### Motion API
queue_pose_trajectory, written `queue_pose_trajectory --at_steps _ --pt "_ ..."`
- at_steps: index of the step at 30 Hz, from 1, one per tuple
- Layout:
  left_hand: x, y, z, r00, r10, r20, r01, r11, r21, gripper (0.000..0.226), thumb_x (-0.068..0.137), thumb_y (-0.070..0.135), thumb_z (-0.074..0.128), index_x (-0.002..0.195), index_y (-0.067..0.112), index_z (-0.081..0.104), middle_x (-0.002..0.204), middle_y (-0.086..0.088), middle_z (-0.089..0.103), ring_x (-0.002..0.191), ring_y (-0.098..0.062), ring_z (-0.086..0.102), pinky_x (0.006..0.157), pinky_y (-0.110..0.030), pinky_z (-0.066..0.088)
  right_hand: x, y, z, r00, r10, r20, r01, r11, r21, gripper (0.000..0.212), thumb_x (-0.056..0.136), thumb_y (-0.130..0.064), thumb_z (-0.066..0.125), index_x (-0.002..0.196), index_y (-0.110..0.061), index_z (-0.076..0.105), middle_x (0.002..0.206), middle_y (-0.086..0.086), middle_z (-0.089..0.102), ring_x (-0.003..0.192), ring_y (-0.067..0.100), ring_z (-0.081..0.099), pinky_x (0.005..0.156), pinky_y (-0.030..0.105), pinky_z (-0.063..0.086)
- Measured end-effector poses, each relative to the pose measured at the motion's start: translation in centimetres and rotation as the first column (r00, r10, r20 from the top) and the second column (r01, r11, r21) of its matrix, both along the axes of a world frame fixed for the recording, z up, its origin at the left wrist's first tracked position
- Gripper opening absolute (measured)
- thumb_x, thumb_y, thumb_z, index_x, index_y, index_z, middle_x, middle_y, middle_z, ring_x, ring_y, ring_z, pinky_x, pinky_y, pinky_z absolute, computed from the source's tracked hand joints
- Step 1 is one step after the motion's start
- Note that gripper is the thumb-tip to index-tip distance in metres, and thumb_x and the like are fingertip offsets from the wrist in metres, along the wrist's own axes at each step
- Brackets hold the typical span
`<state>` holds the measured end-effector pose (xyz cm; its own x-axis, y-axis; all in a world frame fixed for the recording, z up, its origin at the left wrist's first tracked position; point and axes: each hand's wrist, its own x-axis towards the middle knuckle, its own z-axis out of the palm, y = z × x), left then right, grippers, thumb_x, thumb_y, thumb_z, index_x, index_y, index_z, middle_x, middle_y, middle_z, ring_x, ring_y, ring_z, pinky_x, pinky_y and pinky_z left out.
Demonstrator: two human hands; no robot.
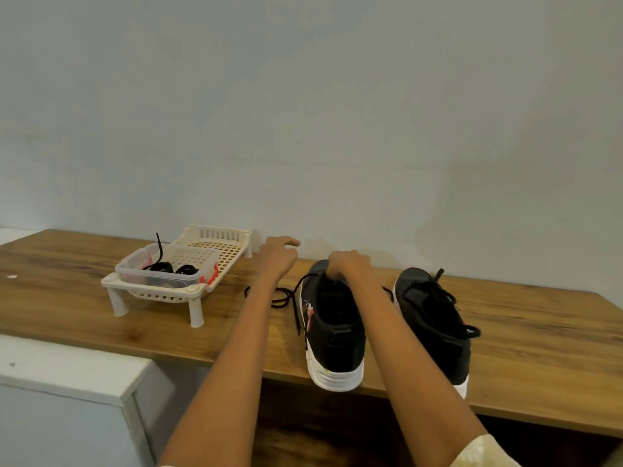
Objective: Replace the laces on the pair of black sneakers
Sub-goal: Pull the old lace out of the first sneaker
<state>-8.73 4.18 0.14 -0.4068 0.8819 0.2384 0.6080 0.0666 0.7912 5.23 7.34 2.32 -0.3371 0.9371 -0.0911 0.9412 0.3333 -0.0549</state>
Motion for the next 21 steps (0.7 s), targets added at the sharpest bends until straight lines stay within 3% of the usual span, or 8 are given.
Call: queue_pose_trajectory --at_steps 3,6,8,11,14,16,18,21 --pt "1.0 -0.3 0.6 0.991 -0.132 -0.014 0.132 0.991 0.012 0.031 0.089 0.004 0.048 0.110 0.014 0.069 0.130 -0.004 0.058 0.125 -0.019 0.049 0.100 -0.032 0.038 0.0 0.7 0.3 0.992 -0.052 -0.114 0.066 0.990 0.124 0.019 0.091 -0.025 0.056 0.102 -0.010 0.060 0.110 0.008 0.063 0.104 0.028 0.057 0.086 0.037 0.044" --pt "1.8 -0.1 0.7 0.969 -0.247 -0.016 0.246 0.968 -0.055 0.027 0.095 0.012 0.050 0.116 0.008 0.067 0.127 -0.007 0.061 0.122 -0.020 0.052 0.100 -0.030 0.037 0.5 1.3 1.2 0.905 -0.021 -0.425 0.120 0.971 0.208 0.020 0.086 -0.032 0.065 0.101 -0.021 0.074 0.099 0.001 0.070 0.095 0.023 0.063 0.076 0.031 0.050" --pt "2.2 0.1 0.6 0.958 -0.288 0.009 0.288 0.953 -0.100 0.029 0.096 0.018 0.050 0.119 0.005 0.065 0.126 -0.010 0.061 0.119 -0.022 0.054 0.095 -0.028 0.038 0.7 1.0 2.2 0.732 0.071 -0.678 0.134 0.960 0.246 0.018 0.088 -0.030 0.065 0.099 -0.020 0.075 0.102 0.000 0.071 0.095 0.018 0.063 0.072 0.027 0.046" --pt "3.0 0.3 0.4 0.952 -0.303 0.053 0.307 0.946 -0.107 0.033 0.096 0.025 0.053 0.118 0.003 0.064 0.119 -0.012 0.063 0.111 -0.022 0.056 0.088 -0.027 0.040 0.6 0.2 4.3 0.348 0.163 -0.923 0.134 0.966 0.221 0.018 0.088 -0.024 0.065 0.101 -0.014 0.074 0.098 0.002 0.072 0.090 0.014 0.062 0.078 0.027 0.047" --pt "3.4 0.5 0.7 0.952 -0.296 0.079 0.301 0.951 -0.075 0.032 0.095 0.027 0.055 0.116 0.005 0.066 0.101 -0.010 0.064 0.100 -0.019 0.057 0.086 -0.027 0.040 0.9 -0.2 5.9 0.010 0.143 -0.990 0.081 0.986 0.143 0.014 0.088 -0.018 0.066 0.098 -0.012 0.073 0.078 -0.003 0.068 0.073 0.011 0.061 0.079 0.029 0.053" --pt "3.9 0.2 1.1 0.944 -0.311 0.114 0.318 0.947 -0.051 0.034 0.096 0.027 0.053 0.119 0.006 0.065 0.106 -0.010 0.063 0.107 -0.020 0.056 0.091 -0.029 0.040 1.3 -0.3 6.4 -0.115 0.121 -0.986 -0.016 0.992 0.124 0.015 0.089 -0.015 0.066 0.102 -0.009 0.071 0.076 -0.003 0.067 0.069 0.010 0.060 0.076 0.024 0.055" --pt "4.5 -0.2 1.4 0.929 -0.331 0.165 0.339 0.940 -0.023 0.038 0.097 0.026 0.051 0.126 0.003 0.059 0.129 -0.019 0.057 0.123 -0.028 0.051 0.101 -0.033 0.038 1.4 -0.4 6.4 -0.159 0.112 -0.981 -0.097 0.987 0.129 0.020 0.090 -0.013 0.064 0.108 -0.004 0.069 0.080 0.000 0.067 0.072 0.011 0.061 0.077 0.023 0.055" --pt "5.4 -0.8 1.4 0.904 -0.376 0.204 0.386 0.922 -0.014 0.034 0.099 0.023 0.049 0.126 0.005 0.060 0.133 -0.025 0.051 0.126 -0.036 0.046 0.104 -0.036 0.037 1.2 -0.5 5.8 -0.152 0.116 -0.982 -0.135 0.981 0.137 0.024 0.092 -0.011 0.061 0.113 -0.001 0.067 0.084 0.002 0.067 0.077 0.012 0.063 0.081 0.024 0.054"
